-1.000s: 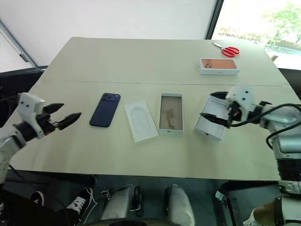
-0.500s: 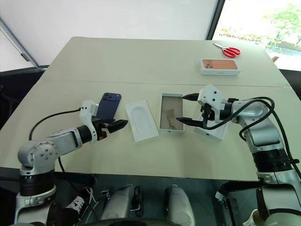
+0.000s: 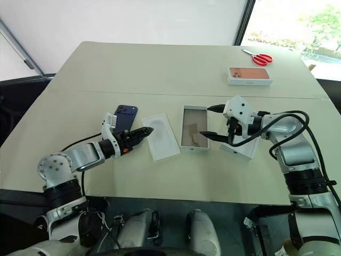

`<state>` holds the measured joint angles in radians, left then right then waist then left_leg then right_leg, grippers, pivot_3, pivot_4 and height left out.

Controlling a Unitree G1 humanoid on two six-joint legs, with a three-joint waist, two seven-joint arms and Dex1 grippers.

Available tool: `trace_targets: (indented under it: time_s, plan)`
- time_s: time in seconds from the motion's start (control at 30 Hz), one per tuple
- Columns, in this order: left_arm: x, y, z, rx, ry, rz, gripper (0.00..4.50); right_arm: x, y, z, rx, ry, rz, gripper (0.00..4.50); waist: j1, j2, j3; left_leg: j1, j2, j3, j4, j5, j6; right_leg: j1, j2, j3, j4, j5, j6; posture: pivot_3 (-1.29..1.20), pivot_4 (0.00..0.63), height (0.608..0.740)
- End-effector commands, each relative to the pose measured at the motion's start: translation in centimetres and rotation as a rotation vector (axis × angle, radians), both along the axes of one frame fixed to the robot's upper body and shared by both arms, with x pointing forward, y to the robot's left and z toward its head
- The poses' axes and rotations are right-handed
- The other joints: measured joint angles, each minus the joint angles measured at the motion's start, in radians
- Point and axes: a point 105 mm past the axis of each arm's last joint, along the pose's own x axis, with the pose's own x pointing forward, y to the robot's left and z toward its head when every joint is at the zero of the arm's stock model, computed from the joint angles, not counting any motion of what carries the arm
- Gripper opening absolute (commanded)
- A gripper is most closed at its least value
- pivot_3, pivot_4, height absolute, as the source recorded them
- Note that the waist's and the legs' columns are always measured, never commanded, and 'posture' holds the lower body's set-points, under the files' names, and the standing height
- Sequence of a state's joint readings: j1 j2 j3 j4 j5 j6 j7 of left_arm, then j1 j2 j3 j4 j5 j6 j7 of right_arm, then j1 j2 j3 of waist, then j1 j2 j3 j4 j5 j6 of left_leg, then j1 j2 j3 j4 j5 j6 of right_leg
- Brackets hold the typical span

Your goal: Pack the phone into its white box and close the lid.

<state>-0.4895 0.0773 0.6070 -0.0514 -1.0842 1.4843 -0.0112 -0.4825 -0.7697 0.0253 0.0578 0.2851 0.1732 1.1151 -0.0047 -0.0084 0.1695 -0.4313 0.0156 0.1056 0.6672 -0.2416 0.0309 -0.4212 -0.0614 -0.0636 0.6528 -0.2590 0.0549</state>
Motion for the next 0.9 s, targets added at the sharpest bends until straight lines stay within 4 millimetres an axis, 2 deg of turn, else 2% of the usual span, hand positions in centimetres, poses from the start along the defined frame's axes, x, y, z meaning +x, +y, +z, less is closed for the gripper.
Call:
trace_targets:
  time_s: [0.03, 0.3, 0.53, 0.57, 0.63, 0.83, 0.9]
  plan:
    - [0.4, 0.4, 0.5, -0.054, 0.006, 0.008, 4.5, 0.2, -0.1, 1.6, 0.011, -0.065, -0.003, 4.46, 0.0, 0.0, 0.0, 0.0, 0.0, 0.0, 0.0, 0.0, 0.0, 0.0, 0.0, 0.0, 0.0, 0.0, 0.0, 0.0, 0.15, 0.74]
    - [0.3, -1.2, -0.3, -0.105, 0.038, -0.029, 4.5, 0.2, 0.1, 1.6, 0.014, -0.076, -0.002, 4.46, 0.0, 0.0, 0.0, 0.001, 0.0, 0.0, 0.0, 0.0, -0.001, 0.002, 0.0, 0.0, 0.0, 0.0, 0.0, 0.0, 0.15, 0.74]
    - [0.9, -1.2, -0.7, -0.113, 0.065, -0.004, 4.5, 0.3, 0.2, 1.8, 0.015, -0.085, -0.006, 4.46, 0.003, 0.0, 0.0, 0.005, 0.0, 0.0, -0.001, 0.0, -0.001, 0.006, 0.0, 0.0, -0.002, 0.0, 0.0, 0.0, 0.15, 0.74]
    - [1.0, -1.1, -0.8, -0.115, 0.068, -0.001, 3.98, 0.3, 0.1, 1.8, 0.014, -0.085, -0.007, 4.5, 0.005, 0.0, 0.0, 0.006, 0.0, 0.0, -0.001, 0.0, -0.001, 0.006, 0.0, 0.0, -0.002, 0.0, 0.0, 0.0, 0.15, 0.74]
    - [0.8, -0.9, -0.8, -0.113, 0.069, -0.001, 3.25, 0.3, 0.1, 1.7, 0.013, -0.088, -0.011, 4.5, 0.01, 0.0, 0.0, 0.006, 0.0, 0.0, -0.001, 0.0, -0.001, 0.006, 0.0, 0.0, -0.002, 0.0, 0.0, 0.0, 0.15, 0.74]
    - [0.7, -0.5, -1.0, -0.132, 0.084, 0.009, 0.15, 0.3, 0.1, 1.8, 0.016, -0.092, -0.012, 4.5, 0.014, 0.0, 0.0, 0.006, 0.0, 0.0, -0.001, 0.0, -0.001, 0.006, -0.001, 0.0, -0.002, 0.0, 0.0, 0.0, 0.15, 0.74]
    - [0.7, -0.5, -1.1, -0.131, 0.087, 0.007, 0.07, 0.4, 0.1, 1.9, 0.016, -0.093, -0.012, 4.5, 0.015, 0.0, 0.0, 0.006, 0.0, 0.0, -0.001, 0.0, -0.001, 0.006, -0.001, 0.0, -0.003, 0.0, -0.001, 0.0, 0.15, 0.74]
